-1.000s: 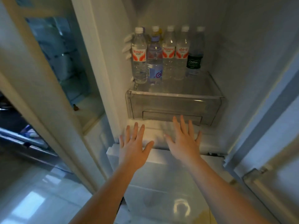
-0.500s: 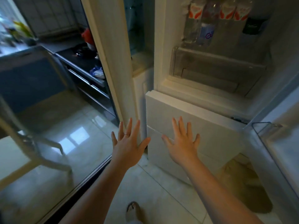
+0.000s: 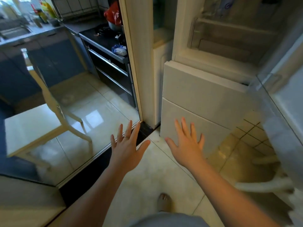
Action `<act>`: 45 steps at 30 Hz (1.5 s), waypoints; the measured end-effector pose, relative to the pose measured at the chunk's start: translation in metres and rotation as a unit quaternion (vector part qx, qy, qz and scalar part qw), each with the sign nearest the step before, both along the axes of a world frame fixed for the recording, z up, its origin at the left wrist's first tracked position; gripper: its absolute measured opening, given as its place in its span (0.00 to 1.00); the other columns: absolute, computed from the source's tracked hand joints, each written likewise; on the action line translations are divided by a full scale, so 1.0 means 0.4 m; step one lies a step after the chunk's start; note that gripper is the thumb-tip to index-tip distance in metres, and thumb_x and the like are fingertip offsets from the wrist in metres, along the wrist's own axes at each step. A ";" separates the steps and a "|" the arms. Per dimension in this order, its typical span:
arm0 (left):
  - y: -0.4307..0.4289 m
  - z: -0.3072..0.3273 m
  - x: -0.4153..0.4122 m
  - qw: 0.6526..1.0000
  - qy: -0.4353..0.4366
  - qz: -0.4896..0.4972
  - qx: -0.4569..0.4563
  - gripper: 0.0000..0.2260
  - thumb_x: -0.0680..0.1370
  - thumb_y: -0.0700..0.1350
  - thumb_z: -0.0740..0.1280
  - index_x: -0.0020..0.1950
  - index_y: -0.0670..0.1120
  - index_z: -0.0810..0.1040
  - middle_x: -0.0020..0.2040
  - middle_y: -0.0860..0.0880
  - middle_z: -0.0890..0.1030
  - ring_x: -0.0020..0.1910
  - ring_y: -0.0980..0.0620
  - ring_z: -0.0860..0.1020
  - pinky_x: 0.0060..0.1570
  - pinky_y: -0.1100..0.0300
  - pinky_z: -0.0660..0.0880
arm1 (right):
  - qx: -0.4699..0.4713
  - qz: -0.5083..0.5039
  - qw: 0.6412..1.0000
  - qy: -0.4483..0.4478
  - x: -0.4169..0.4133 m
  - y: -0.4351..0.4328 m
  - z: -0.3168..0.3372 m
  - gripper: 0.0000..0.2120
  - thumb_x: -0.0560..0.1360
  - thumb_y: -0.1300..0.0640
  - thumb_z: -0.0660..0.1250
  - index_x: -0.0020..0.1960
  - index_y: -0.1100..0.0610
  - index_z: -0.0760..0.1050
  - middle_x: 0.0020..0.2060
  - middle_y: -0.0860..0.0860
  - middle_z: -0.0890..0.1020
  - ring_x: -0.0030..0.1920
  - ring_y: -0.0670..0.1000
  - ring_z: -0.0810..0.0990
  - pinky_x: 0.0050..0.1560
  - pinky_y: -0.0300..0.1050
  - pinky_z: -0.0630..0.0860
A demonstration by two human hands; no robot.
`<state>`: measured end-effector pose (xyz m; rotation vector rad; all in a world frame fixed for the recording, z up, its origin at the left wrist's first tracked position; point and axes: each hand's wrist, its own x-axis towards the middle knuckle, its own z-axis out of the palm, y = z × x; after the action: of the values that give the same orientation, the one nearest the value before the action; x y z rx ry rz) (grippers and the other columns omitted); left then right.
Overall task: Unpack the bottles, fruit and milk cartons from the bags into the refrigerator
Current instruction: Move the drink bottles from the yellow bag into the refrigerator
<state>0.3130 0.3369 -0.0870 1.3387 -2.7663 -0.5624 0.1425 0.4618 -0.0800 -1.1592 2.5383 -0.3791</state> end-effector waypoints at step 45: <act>1.900 -0.072 -0.286 0.933 0.013 -0.352 0.071 0.34 0.78 0.70 0.49 0.80 0.62 0.42 0.81 0.57 0.38 0.79 0.50 0.34 0.77 0.40 0.38 | 0.030 -0.352 0.935 0.017 0.003 2.089 -0.041 0.36 0.79 0.33 0.52 0.78 0.37 0.35 0.79 0.43 0.34 0.79 0.56 0.37 0.74 0.69 0.41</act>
<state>0.1988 1.0968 -0.1157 0.2864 -3.1805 -0.7889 0.1435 1.2974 -0.0963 -0.1905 2.8986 -0.4353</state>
